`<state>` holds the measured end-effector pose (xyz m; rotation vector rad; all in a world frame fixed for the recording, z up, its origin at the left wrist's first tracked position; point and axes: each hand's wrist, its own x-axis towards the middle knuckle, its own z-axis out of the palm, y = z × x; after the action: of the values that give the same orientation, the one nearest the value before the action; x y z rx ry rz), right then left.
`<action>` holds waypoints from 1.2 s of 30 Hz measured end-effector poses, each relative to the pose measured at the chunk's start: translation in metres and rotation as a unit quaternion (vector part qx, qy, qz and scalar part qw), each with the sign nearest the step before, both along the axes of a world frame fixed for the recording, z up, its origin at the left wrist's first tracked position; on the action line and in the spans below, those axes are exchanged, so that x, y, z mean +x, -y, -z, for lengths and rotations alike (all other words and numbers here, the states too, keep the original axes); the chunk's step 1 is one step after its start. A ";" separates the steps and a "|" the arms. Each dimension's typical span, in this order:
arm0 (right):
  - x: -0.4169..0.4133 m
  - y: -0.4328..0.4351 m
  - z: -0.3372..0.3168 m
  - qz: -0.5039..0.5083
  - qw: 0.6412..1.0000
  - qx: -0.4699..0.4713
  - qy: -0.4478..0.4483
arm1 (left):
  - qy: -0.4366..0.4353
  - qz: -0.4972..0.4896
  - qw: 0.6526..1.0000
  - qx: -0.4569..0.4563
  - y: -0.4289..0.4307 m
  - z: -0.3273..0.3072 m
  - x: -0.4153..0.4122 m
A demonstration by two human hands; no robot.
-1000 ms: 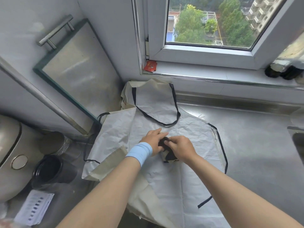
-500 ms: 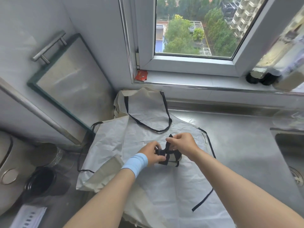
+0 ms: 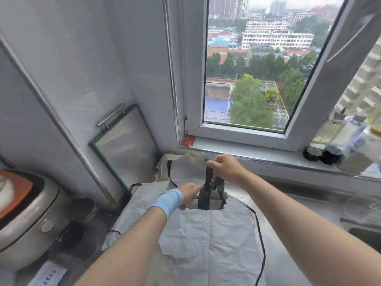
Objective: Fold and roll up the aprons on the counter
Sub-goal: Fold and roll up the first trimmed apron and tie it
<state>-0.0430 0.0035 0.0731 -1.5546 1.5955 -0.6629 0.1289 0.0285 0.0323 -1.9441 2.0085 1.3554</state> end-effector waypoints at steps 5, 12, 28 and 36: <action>0.014 0.009 -0.049 -0.079 0.994 -0.036 -0.071 | 0.172 0.048 0.981 -0.072 -0.001 -0.044 -0.001; 0.044 0.009 -0.094 -0.100 0.992 -0.008 0.080 | 0.081 -0.068 0.982 -0.157 0.000 -0.088 0.025; 0.113 0.035 -0.241 -0.132 0.982 -0.046 0.128 | -0.038 -0.140 0.957 -0.251 0.036 -0.195 0.093; 0.147 0.061 -0.313 -0.148 0.980 -0.103 0.086 | -0.331 -0.185 0.847 -0.373 0.062 -0.281 0.113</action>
<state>0.1036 -0.0577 0.3858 -1.7882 1.1677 -0.7901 0.2417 -0.0339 0.3134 -2.5161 2.9489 1.6643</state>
